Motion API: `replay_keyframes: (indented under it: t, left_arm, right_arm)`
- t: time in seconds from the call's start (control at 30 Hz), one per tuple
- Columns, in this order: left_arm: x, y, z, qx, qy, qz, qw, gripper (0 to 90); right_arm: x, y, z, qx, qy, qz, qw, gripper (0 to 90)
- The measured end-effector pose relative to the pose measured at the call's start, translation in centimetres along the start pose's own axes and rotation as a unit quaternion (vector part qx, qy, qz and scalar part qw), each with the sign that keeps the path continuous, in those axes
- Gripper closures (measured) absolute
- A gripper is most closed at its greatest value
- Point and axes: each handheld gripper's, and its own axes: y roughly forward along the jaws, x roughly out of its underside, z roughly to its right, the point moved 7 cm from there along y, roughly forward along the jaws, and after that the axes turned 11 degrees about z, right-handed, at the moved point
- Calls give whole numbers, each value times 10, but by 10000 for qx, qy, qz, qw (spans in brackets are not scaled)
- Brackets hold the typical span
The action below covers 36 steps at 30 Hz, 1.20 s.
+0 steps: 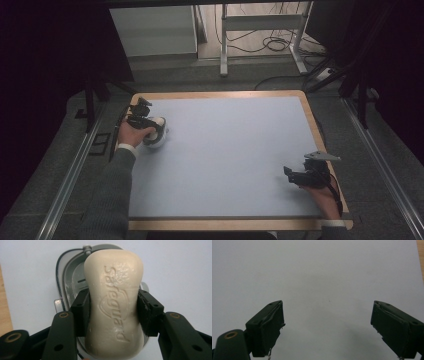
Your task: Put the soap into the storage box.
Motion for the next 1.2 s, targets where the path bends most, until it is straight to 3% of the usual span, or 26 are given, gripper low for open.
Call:
replay_keyframes:
  t: [0.13,0.23,0.47,0.6,0.8,1.2]
  left_arm:
    - [3,4,2,31,11,-44,10000,492]
    - [-1,0,5,119,-41,158,9998,449]
    - [-5,-13,21,319,134,295,9990,385]
    - [-4,-18,34,507,361,441,9971,345]
    - [6,-28,56,892,659,699,9914,312]
    - [45,-35,92,1439,1260,829,9780,301]
  right_arm:
    - [0,0,0,3,0,-13,10000,115]
    - [1,1,0,19,-3,-11,10000,115]
    - [1,1,0,12,-4,-12,10000,115]
    - [0,1,-1,11,2,-3,10000,115]
    - [0,1,0,12,-5,12,10000,115]
    - [0,-4,3,83,-19,81,9999,115]
